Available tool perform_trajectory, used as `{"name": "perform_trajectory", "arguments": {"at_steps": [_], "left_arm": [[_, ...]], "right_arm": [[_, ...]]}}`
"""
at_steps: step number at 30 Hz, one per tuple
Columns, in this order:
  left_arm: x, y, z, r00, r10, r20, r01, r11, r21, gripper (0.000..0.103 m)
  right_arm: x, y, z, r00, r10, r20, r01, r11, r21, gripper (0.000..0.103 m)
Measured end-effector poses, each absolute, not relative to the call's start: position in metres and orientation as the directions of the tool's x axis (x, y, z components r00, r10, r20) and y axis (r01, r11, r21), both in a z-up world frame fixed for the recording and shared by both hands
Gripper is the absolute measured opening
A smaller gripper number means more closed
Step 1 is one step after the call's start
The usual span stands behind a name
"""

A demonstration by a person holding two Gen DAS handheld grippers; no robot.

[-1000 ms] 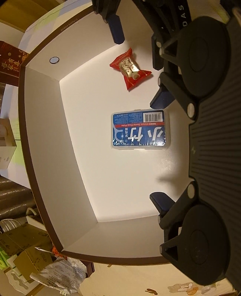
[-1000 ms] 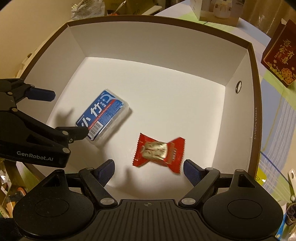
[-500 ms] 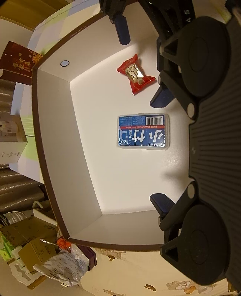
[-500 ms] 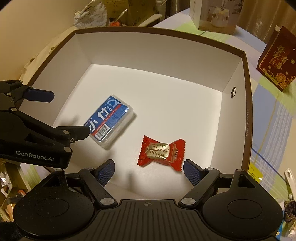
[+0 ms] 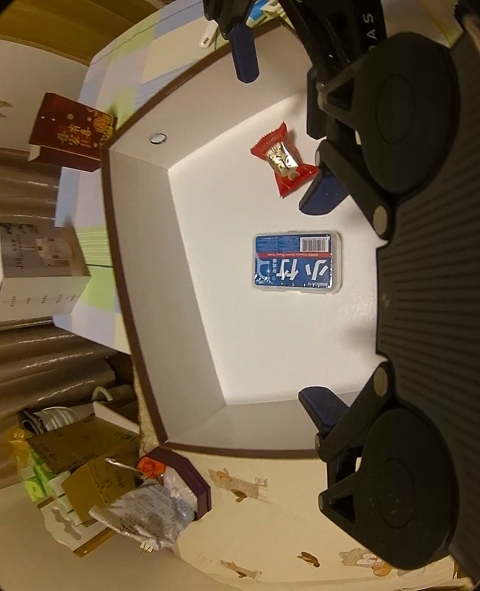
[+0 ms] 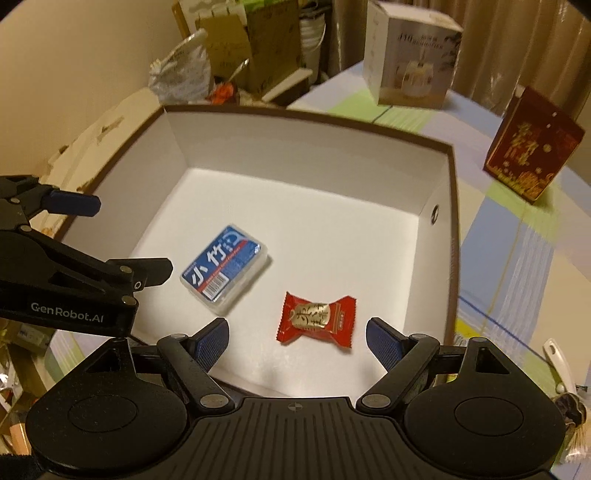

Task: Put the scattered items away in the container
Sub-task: 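Withdraw both tools from the box back toward the remaining items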

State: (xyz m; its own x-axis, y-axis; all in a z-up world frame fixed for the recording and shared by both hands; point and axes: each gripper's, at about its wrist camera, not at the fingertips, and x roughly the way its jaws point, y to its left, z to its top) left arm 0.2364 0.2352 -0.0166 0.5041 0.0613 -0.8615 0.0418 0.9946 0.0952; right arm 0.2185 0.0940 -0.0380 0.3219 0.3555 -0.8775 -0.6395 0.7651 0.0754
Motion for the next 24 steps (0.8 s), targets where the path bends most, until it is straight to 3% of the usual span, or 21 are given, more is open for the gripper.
{"name": "perform_trajectory", "arguments": {"at_steps": [24], "left_arm": [[0.161,0.21,0.017,0.588,0.118,-0.8,-0.059,0.993,0.103,0.1]], "right_arm": [[0.159,0.034,-0.008,0.413,0.435,-0.8,-0.65,0.756,0.076,0.087]]}}
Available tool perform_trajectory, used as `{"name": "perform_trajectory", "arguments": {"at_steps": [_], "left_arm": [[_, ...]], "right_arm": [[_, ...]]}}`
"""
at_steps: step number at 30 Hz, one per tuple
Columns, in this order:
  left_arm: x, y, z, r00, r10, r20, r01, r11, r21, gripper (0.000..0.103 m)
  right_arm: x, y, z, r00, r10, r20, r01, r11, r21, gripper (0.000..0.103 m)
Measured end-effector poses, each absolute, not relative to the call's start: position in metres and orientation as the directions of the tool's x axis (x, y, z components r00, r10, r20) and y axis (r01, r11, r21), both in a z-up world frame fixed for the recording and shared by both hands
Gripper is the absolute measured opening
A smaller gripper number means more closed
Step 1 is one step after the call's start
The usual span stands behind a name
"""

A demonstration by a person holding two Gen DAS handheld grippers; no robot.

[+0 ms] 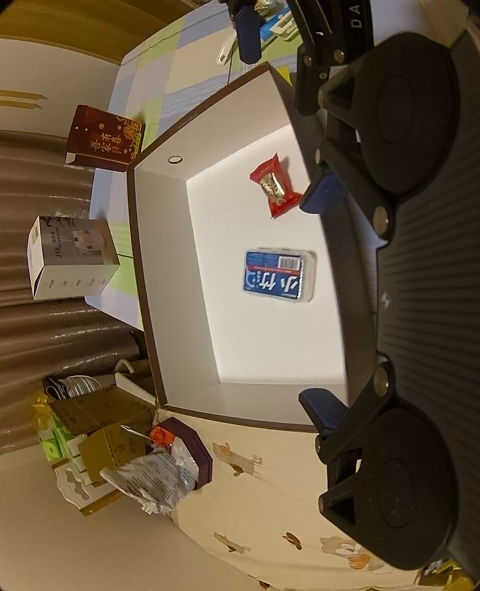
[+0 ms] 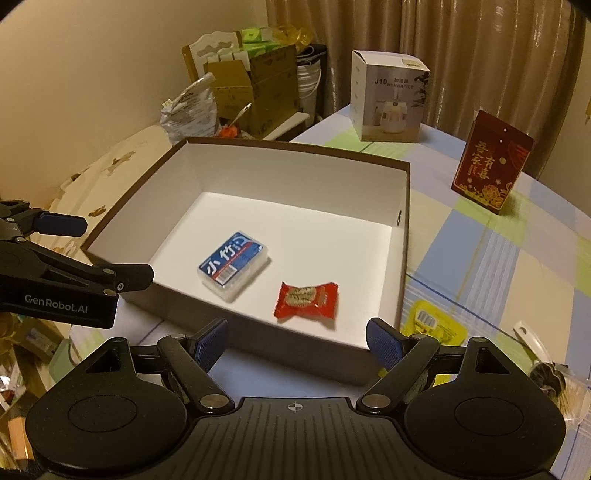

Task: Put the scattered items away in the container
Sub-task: 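Withdraw both tools from the box back toward the remaining items, then grasp the yellow snack packet with the left gripper while the right gripper grasps the white pill bottle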

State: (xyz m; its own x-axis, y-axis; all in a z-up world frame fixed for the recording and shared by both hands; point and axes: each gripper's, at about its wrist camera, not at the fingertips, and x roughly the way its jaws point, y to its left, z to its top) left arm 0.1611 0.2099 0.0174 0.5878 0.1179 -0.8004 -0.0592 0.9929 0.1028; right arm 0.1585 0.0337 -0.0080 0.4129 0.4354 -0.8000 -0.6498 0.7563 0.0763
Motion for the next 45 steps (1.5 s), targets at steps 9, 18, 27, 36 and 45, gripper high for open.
{"name": "perform_trajectory", "arguments": {"at_steps": [9,18,27,36,45], "left_arm": [[0.139,0.188,0.019,0.584,0.138,-0.8,-0.095,0.99,0.102,0.1],[0.121,0.161,0.012,0.567,0.134,-0.813,-0.103,0.99,0.092,0.1],[0.116,0.115,0.001,0.571,0.078,-0.817,-0.018,0.996,0.082,0.1],[0.121,0.073,-0.009,0.578,0.01,-0.816,0.104,0.991,0.086,0.099],[0.134,0.021,-0.027,0.587,-0.045,-0.809,0.296,0.941,0.162,0.097]], "right_arm": [[0.145,0.011,-0.009,0.395,0.456,-0.797,-0.678,0.73,0.082,0.087],[0.132,-0.031,-0.012,0.401,0.443,-0.802,-0.665,0.743,0.078,0.087],[0.118,-0.095,-0.016,0.436,0.404,-0.804,-0.597,0.799,0.078,0.087],[0.115,-0.148,-0.02,0.46,0.366,-0.809,-0.497,0.861,0.107,0.087],[0.124,-0.208,-0.029,0.501,0.272,-0.822,-0.33,0.938,0.108,0.087]]}}
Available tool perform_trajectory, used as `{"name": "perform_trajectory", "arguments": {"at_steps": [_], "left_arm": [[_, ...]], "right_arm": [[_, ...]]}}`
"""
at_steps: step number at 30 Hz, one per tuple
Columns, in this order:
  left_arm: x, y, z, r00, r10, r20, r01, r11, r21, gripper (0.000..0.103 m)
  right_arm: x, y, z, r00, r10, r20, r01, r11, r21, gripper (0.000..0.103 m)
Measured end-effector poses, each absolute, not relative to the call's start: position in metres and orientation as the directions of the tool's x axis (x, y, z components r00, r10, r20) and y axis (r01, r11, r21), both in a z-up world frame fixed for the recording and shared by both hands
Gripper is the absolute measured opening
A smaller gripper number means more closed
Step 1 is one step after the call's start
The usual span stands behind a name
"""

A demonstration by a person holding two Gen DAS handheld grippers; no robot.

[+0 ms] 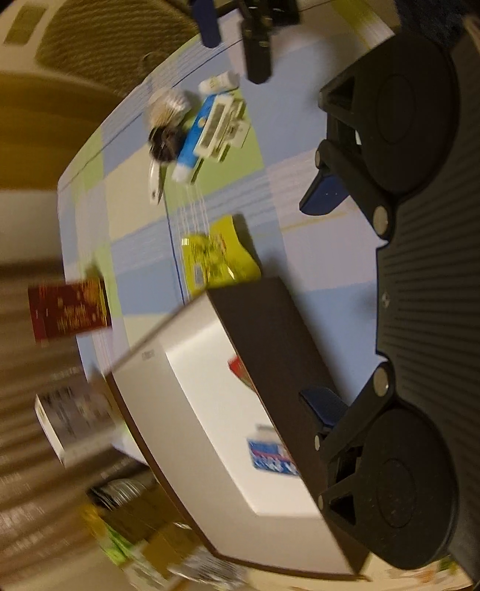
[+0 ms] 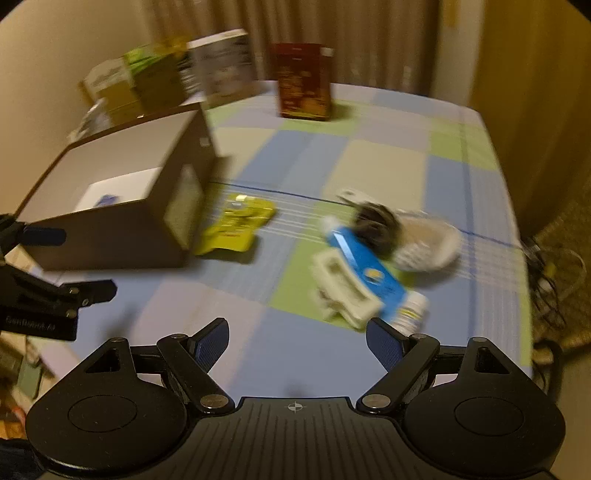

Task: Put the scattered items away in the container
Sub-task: 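Grasp the yellow snack packet with the left gripper while the right gripper grasps the white pill bottle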

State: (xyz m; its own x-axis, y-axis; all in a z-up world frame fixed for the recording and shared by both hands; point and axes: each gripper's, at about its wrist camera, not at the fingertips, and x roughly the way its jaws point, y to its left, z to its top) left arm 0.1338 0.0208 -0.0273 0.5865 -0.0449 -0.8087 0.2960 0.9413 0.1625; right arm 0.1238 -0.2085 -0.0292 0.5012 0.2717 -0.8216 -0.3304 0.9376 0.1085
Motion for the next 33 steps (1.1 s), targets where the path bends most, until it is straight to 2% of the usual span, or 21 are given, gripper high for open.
{"name": "perform_trajectory", "arguments": {"at_steps": [4,13,17,21,24,27,29,33], "left_arm": [[0.139,-0.005,-0.041,0.581,-0.069,-0.811,0.397,0.894,0.208,0.093],[0.144,-0.066,-0.085,0.658,-0.054,-0.751,0.614,0.617,0.492,0.078],[0.162,-0.081,-0.111,0.698,-0.01,-0.716,0.621,0.505,0.599,0.064],[0.184,-0.089,-0.134,0.708,0.037,-0.705,0.622,0.438,0.649,0.054],[0.194,-0.092,-0.145,0.715,0.053,-0.697,0.619,0.415,0.667,0.048],[0.203,-0.092,-0.152,0.709,0.064,-0.703,0.619,0.421,0.663,0.034],[0.209,-0.09,-0.157,0.697,0.071,-0.714,0.623,0.432,0.652,0.02],[0.215,-0.088,-0.163,0.707,0.081,-0.703,0.607,0.44,0.661,0.011]], "right_arm": [[0.128,-0.235,-0.039,0.502,0.223,-0.835,-0.244,0.964,0.11,0.087],[0.135,-0.29,-0.06,0.488,0.14,-0.861,-0.057,0.99,0.129,0.087],[0.137,-0.303,-0.069,0.466,0.124,-0.876,0.002,0.99,0.141,0.087],[0.14,-0.315,-0.076,0.448,0.111,-0.887,0.045,0.988,0.146,0.087],[0.144,-0.323,-0.08,0.441,0.105,-0.891,0.071,0.986,0.152,0.087],[0.148,-0.329,-0.083,0.441,0.098,-0.892,0.093,0.984,0.154,0.087],[0.15,-0.334,-0.085,0.442,0.097,-0.892,0.104,0.982,0.159,0.087],[0.154,-0.339,-0.088,0.441,0.116,-0.89,0.117,0.976,0.185,0.087]]}}
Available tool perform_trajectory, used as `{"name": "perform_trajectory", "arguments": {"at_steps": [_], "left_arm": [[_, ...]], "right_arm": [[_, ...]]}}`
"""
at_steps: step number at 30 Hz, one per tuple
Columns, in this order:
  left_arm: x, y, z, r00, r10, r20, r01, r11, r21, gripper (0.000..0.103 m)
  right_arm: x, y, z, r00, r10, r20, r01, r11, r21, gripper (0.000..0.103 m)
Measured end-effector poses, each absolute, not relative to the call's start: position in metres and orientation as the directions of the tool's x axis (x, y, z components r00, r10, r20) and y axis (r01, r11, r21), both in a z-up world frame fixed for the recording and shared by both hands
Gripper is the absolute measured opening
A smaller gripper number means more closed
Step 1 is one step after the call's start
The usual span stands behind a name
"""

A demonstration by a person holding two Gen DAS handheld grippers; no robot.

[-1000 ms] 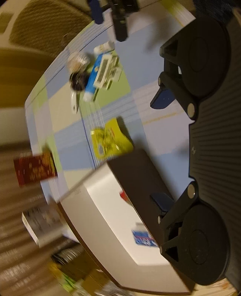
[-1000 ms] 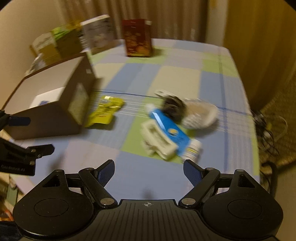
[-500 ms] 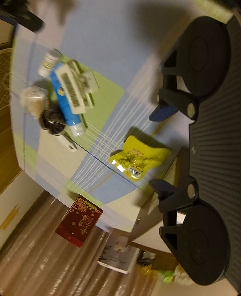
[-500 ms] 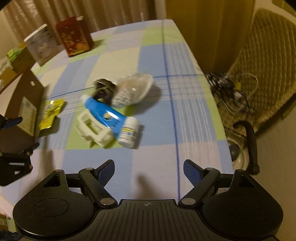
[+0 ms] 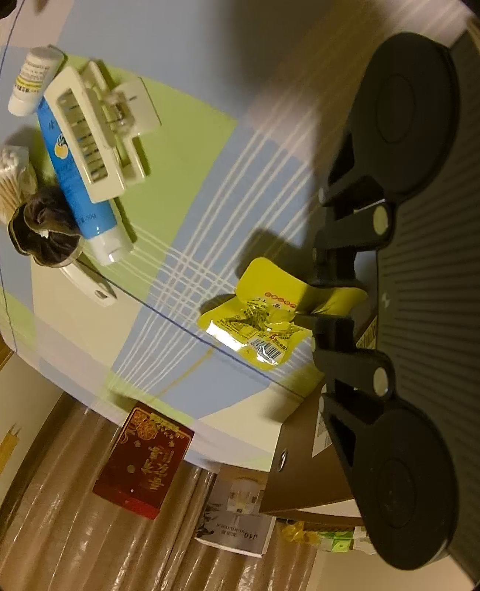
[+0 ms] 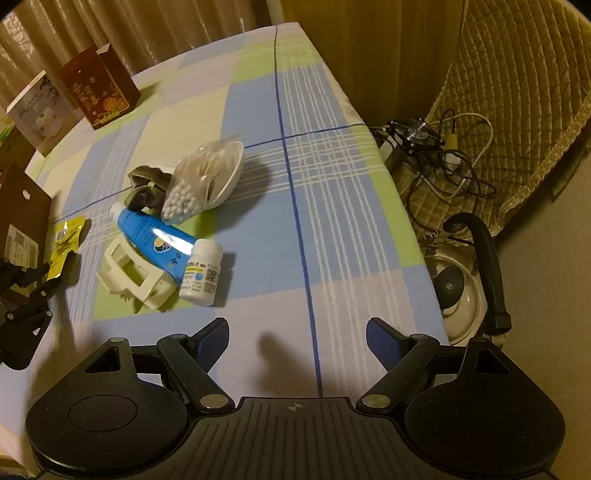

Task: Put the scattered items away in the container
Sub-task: 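Grasp the yellow snack packet with the left gripper while the right gripper grasps the white pill bottle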

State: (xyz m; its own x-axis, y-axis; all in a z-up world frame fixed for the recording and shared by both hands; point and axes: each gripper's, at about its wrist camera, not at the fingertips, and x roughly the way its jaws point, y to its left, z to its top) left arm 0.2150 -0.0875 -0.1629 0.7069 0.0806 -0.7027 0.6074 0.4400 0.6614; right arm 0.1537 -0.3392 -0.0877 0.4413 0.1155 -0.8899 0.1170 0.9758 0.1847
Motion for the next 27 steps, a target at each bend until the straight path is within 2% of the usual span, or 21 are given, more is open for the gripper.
{"name": "perform_trajectory", "arguments": {"at_steps": [2,7,27], "left_arm": [[0.216,-0.088,-0.159,0.725,0.079,-0.684,0.588,0.447,0.675,0.006],[0.222,-0.088,-0.139,0.721,0.067,-0.69,0.565,0.521,0.64,0.002],[0.207,-0.089,-0.133,0.721,0.088,-0.688,0.553,0.526,0.646,0.001]], "right_arm": [[0.156,-0.339,-0.089,0.442,0.127,-0.888,0.113,0.974,0.195,0.087],[0.162,-0.336,-0.09,0.439,0.141,-0.887,0.09,0.976,0.199,0.087],[0.166,-0.335,-0.089,0.446,0.161,-0.88,0.057,0.977,0.207,0.087]]}}
